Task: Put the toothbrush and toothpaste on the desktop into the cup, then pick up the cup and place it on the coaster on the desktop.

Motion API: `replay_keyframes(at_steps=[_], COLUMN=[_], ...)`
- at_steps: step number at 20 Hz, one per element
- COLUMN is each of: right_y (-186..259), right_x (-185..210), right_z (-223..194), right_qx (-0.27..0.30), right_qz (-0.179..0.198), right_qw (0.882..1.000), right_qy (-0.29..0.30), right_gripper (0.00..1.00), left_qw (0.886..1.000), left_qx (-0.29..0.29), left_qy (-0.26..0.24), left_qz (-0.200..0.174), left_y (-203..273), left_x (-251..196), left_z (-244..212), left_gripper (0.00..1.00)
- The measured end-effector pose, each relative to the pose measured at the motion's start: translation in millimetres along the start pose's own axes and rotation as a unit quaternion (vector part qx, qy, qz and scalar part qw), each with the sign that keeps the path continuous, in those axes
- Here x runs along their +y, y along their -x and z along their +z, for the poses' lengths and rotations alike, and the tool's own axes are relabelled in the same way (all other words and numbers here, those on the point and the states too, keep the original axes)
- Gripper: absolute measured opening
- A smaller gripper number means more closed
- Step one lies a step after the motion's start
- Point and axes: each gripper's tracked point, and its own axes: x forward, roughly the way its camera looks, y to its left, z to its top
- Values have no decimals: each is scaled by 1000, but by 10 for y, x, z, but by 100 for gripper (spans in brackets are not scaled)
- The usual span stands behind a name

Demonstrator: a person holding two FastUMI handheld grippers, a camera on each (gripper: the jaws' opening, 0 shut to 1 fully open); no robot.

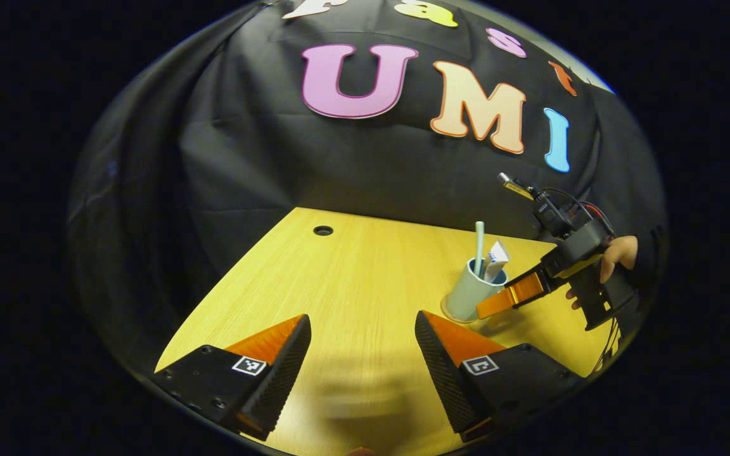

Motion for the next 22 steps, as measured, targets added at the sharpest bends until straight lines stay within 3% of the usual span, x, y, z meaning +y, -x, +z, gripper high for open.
replay_keyframes(at_steps=[1, 4, 8, 12, 13, 17, 22], right_y=[83, 450, 941, 1526, 1682, 2221, 2510], right_x=[-47, -282, -625, -808, -855, -954, -1106], right_z=[8, -40, -34, 33, 59, 97, 97], right_qx=[-23, -96, -204, -312, -340, -433, -470], right_qz=[2, -1, -10, -14, -20, -42, -54], right_qw=[1000, 995, 979, 950, 940, 901, 881], right_qy=[1, 3, 2, 1, 3, 7, -8], right_gripper=[94, 95, 99, 95, 99, 99, 99], left_qw=[1000, 999, 998, 997, 997, 995, 992], left_qx=[-7, -11, -21, -45, -51, -81, -111], left_qy=[-5, -15, -24, -26, -26, -34, -37], left_qz=[-5, -28, -46, -58, -57, -49, -44], left_y=[-22, -76, -70, 29, 66, 169, 275], left_x=[-110, -517, -1010, -1375, -1447, -1638, -1732], left_z=[56, 152, 296, 459, 501, 662, 818], left_gripper=[96, 95, 95, 95, 95, 95, 95])
